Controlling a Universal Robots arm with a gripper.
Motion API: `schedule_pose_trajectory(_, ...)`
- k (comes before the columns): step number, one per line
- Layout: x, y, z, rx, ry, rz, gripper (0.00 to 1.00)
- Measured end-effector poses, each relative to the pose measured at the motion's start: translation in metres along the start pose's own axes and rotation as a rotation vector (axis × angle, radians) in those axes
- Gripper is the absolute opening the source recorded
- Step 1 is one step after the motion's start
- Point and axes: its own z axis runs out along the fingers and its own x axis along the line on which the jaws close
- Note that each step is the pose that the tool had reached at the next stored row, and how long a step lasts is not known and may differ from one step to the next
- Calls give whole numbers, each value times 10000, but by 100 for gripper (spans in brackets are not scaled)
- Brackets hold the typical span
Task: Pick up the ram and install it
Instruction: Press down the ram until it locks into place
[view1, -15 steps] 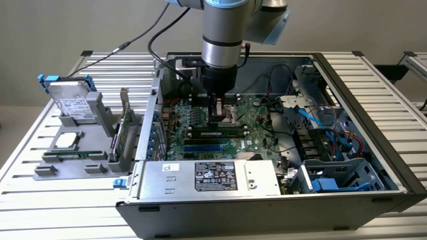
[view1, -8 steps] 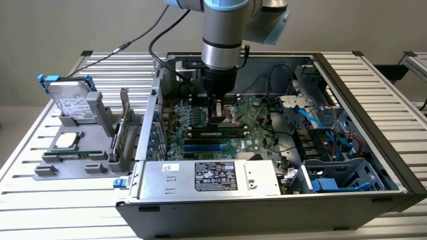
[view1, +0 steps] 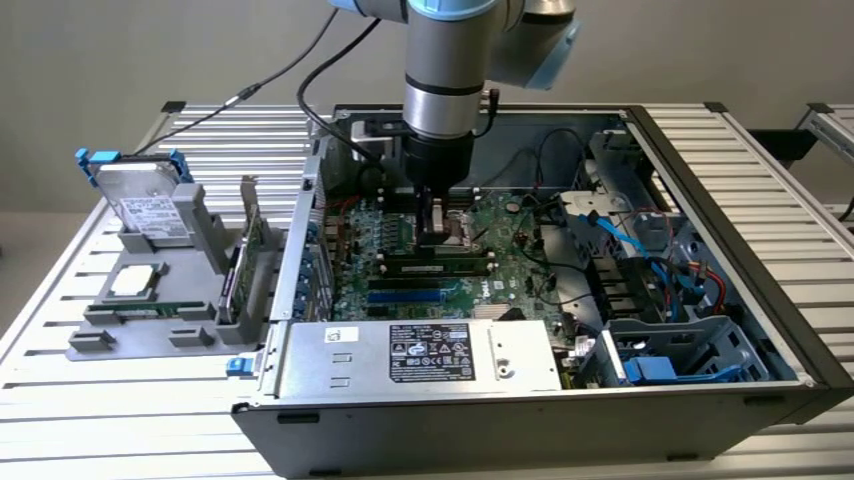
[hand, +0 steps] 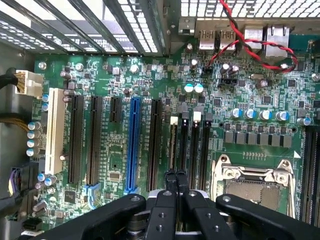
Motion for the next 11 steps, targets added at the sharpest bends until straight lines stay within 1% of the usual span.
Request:
schedule_pose_trajectory(2,15,0,-50,-13,10,4,10)
schedule_pose_trajectory(5,55,-22,-95,-18,9,3,10)
schedule_pose_trajectory(11,149,-122,-161,-23,11,3,10)
